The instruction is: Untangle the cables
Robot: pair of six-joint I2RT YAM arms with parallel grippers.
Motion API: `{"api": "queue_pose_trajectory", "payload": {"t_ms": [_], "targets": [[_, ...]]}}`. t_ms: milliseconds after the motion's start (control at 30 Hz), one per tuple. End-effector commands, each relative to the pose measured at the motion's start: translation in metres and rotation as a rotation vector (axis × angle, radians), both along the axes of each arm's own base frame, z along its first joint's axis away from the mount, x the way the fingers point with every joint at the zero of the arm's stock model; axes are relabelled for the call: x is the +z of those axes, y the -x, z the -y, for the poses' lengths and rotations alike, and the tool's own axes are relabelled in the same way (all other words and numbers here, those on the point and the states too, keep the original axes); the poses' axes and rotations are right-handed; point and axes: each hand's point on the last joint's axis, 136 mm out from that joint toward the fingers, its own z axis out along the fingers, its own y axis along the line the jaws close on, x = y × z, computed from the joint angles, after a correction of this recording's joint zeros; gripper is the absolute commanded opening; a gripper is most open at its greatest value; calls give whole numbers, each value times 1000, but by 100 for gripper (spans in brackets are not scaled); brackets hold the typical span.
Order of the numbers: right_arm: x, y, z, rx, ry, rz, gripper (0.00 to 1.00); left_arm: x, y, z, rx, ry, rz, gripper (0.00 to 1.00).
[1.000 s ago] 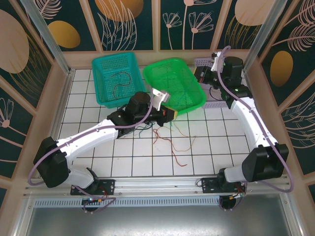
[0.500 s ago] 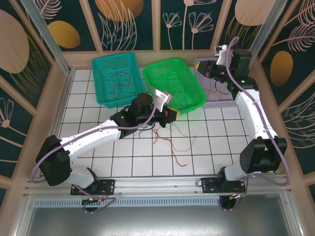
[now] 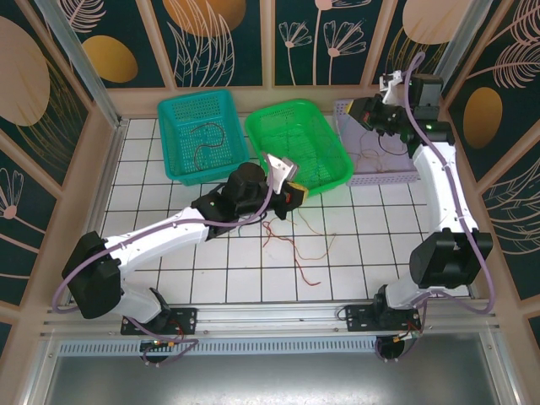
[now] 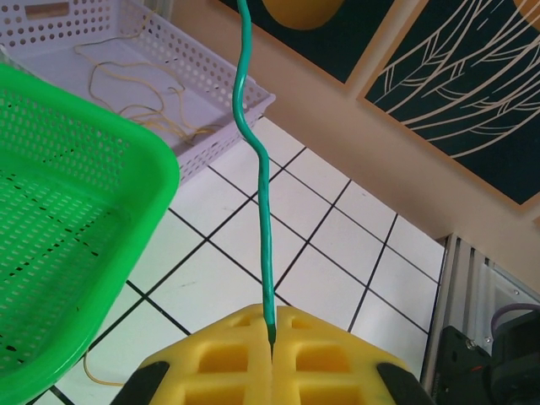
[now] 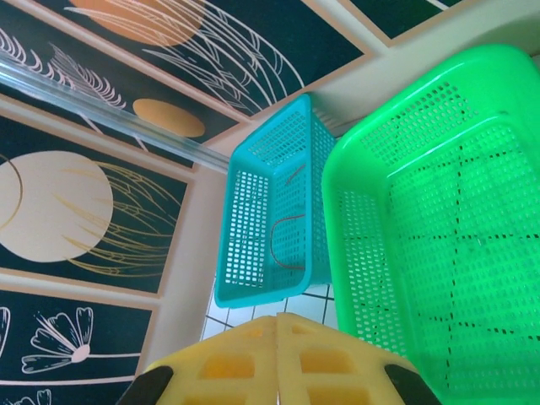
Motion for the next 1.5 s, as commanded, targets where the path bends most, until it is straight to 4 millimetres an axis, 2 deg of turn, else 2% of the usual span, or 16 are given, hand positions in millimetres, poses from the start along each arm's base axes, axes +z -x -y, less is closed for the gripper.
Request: {"api": "queue_pose_trajectory", "payload": {"t_ms": [0, 100, 167, 233, 267, 300, 333, 400, 533, 700, 767, 833, 967, 1133, 1267, 1467], "targets": [[146, -53, 124, -494, 95, 567, 0, -145, 122, -60, -253, -480, -471, 0], [136, -58, 101, -452, 125, 547, 0, -136, 112, -51, -230, -459, -445, 0], [126, -59, 86, -442, 152, 529, 0, -113, 95, -35, -187, -397, -398, 0], [113, -61, 83, -482, 169, 488, 0, -93, 74, -28, -86, -351, -356, 0], [106, -62, 84, -515, 181, 463, 0, -83, 62, -28, -25, -336, -339, 16], [99, -64, 87, -555, 195, 437, 0, -73, 52, -28, 30, -322, -321, 40], [91, -65, 93, -606, 207, 404, 0, -62, 41, -31, 104, -308, -303, 55], [74, -66, 109, -703, 203, 328, 0, -39, 23, -42, 227, -272, -266, 69], [30, -66, 130, -868, 144, 115, 0, 8, -10, -90, 536, -183, -221, 78], [-31, -58, 117, -1058, -133, -177, 0, 58, -16, -145, 727, 57, -203, 76], [-55, -57, 96, -1097, -286, -297, 0, 71, -14, -162, 774, 134, -191, 74], [-76, -54, 72, -1127, -370, -412, 0, 74, -12, -174, 813, 175, -196, 73], [-113, -51, 27, -1182, -355, -596, 0, 67, -8, -182, 832, 183, -221, 72], [-158, -52, -8, -1223, -333, -761, 0, 66, -4, -187, 843, 196, -239, 69], [-185, -47, -18, -1293, -301, -847, 0, 68, -2, -191, 849, 201, -239, 67], [-218, -40, -20, -1348, -311, -930, 0, 68, 2, -197, 858, 194, -241, 64]]}}
